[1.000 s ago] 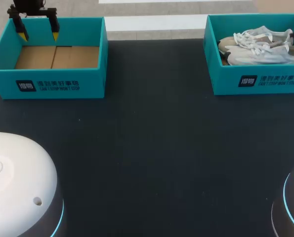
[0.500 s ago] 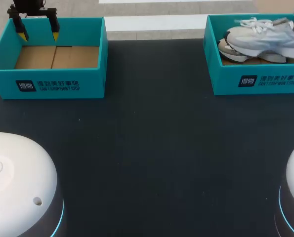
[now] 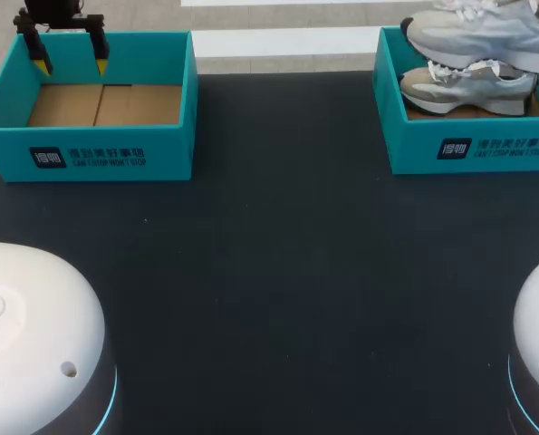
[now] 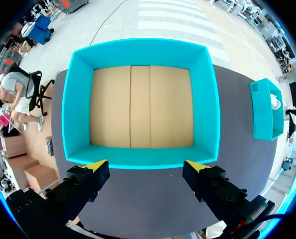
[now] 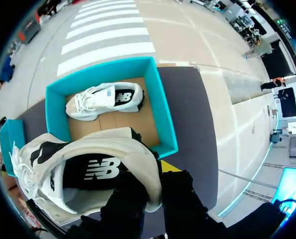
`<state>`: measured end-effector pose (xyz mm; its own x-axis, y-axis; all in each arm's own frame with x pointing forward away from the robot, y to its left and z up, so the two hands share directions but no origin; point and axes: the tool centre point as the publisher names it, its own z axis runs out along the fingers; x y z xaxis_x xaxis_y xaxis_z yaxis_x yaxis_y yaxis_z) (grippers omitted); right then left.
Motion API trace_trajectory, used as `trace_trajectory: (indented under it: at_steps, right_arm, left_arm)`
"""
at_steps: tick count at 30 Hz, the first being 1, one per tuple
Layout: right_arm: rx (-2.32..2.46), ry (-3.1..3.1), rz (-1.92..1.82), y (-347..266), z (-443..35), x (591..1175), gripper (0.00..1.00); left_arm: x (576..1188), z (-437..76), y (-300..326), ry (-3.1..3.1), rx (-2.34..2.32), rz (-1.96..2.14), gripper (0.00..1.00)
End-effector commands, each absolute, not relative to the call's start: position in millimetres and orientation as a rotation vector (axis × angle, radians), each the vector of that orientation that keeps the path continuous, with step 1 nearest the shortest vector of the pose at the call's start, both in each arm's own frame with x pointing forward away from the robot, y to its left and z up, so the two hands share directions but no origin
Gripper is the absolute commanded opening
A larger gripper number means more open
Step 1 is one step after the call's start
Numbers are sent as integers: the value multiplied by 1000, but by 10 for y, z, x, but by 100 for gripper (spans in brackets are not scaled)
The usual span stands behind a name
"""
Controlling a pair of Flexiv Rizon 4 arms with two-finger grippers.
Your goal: Take the shoe out of the shoebox, open the shoe tongue, remove and reinsert the insole, then place the shoe into the shoebox
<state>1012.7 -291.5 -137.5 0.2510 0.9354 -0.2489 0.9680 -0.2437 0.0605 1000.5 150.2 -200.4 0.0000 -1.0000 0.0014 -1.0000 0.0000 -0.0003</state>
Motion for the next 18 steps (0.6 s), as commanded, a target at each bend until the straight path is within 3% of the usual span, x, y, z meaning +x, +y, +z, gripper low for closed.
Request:
trace_trajectory:
  at_steps: [1, 10, 18]
  right_arm:
    - [2318, 1792, -235, -2913, -1356, 10119, 0]
    - [2283, 1782, -298, -2807, -1293, 10092, 0]
    - [2294, 1745, -302, -2344, -1220, 9643, 0]
  left_arm:
    - [10003, -2003, 1500, -2221, 2221, 1, 100]
    - [10003, -2003, 1500, -2221, 2221, 1, 100]
    - [10003, -2003, 1500, -2221, 2221, 1, 100]
